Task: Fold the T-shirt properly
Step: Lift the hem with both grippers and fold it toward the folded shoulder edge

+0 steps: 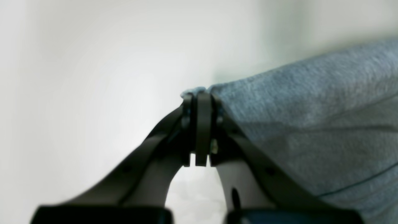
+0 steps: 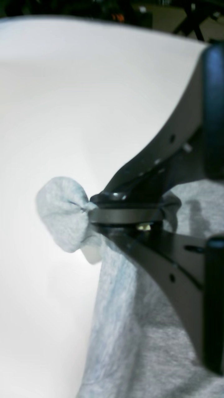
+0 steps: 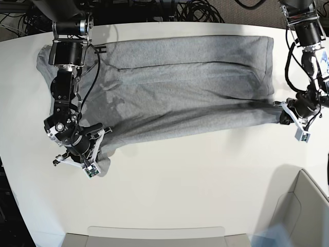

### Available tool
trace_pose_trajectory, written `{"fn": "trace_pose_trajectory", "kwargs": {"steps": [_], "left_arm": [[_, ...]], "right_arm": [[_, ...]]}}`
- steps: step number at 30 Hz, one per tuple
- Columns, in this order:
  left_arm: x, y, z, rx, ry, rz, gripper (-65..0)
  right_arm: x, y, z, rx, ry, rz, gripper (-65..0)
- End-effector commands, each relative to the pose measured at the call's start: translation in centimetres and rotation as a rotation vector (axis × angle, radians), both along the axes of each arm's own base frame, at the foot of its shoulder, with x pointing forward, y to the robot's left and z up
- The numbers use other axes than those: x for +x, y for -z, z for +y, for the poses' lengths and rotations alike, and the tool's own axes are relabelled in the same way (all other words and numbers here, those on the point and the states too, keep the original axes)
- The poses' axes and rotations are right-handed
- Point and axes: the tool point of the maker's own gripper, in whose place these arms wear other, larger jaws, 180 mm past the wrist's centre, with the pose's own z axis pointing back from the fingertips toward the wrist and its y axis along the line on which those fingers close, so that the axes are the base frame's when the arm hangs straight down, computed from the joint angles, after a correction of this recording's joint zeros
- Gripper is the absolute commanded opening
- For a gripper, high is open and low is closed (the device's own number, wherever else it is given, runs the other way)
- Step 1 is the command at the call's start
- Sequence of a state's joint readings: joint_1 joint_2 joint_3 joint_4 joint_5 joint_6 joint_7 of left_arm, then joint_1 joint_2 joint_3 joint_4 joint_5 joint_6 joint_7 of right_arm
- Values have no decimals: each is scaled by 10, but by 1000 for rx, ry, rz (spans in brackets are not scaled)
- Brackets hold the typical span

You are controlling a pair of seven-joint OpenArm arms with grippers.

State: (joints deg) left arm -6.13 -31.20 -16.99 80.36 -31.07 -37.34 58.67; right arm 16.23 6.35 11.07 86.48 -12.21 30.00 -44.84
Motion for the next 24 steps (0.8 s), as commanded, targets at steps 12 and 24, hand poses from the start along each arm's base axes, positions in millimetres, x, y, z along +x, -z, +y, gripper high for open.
{"fn": "trace_pose_trajectory", "kwargs": {"steps": [12,24], "left_arm": [[-31,-12,-11,72,40,21,-650],[-71,-17,-11,117,20,27,-650]], "right_arm": [[-27,-8,-62,-30,86,21,-650],[-63,1,-69,-75,98,43,-650]]}}
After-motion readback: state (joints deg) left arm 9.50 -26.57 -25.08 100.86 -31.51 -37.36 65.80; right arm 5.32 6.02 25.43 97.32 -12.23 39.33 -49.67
